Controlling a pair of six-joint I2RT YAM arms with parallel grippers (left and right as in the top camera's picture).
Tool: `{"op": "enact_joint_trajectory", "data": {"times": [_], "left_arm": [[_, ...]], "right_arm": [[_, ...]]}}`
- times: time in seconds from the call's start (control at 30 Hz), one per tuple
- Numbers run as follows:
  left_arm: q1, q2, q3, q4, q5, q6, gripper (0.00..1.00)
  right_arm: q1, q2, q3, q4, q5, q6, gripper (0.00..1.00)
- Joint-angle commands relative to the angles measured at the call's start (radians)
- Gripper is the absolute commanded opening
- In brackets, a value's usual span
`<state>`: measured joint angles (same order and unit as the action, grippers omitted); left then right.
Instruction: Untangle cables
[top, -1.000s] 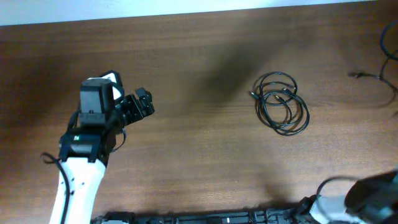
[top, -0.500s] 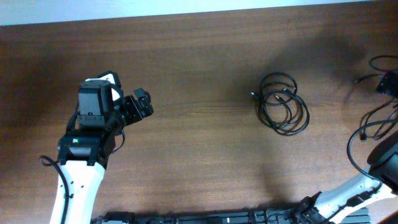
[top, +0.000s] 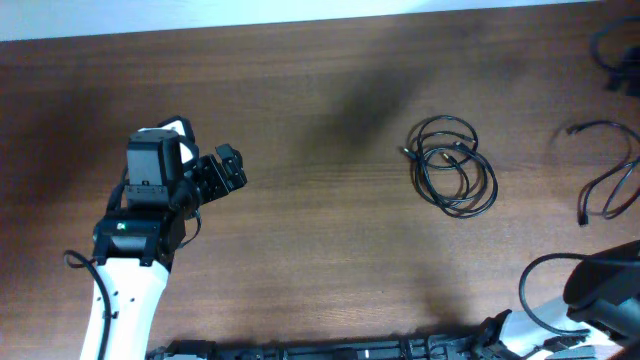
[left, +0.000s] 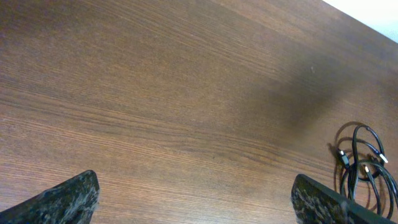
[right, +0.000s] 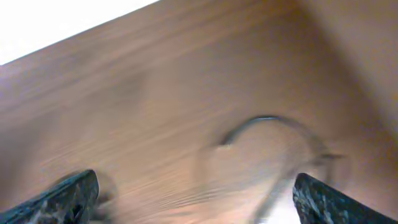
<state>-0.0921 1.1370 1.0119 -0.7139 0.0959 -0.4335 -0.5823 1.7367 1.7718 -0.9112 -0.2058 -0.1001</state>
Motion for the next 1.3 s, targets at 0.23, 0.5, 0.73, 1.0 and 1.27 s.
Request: {"op": "enact_joint_trajectory", "data": {"times": [0.23,0.5,0.73,1.0,1.27], "left_arm": [[0.003,-0.002,0.004,-0.026,-0.101,0.017,0.99],[0.003,-0.002,0.004,-0.05,-0.101,0.017,0.99],[0.003,-0.002,0.004,-0.055,-0.101,0.016,0.99],[0.003,0.001,0.004,-0.058,-0.025,0.001,0.99],[-0.148,0.206,0.004,0.005,0.181,0.002,0.91]], "right_arm": [[0.452,0.175,-0.077,-0.252,-0.132,-0.052,0.99],[0.625,0.268,-0.444,0.118,-0.098,0.353,0.87],[0.909,0.267,-0.538,0.235,-0.23,0.286,0.28],[1.042,0.141,-0.289,-0.066,0.001,0.273,0.81],[0.779,0.069,-0.216,-0.316,0.189,0.506,0.99]]}}
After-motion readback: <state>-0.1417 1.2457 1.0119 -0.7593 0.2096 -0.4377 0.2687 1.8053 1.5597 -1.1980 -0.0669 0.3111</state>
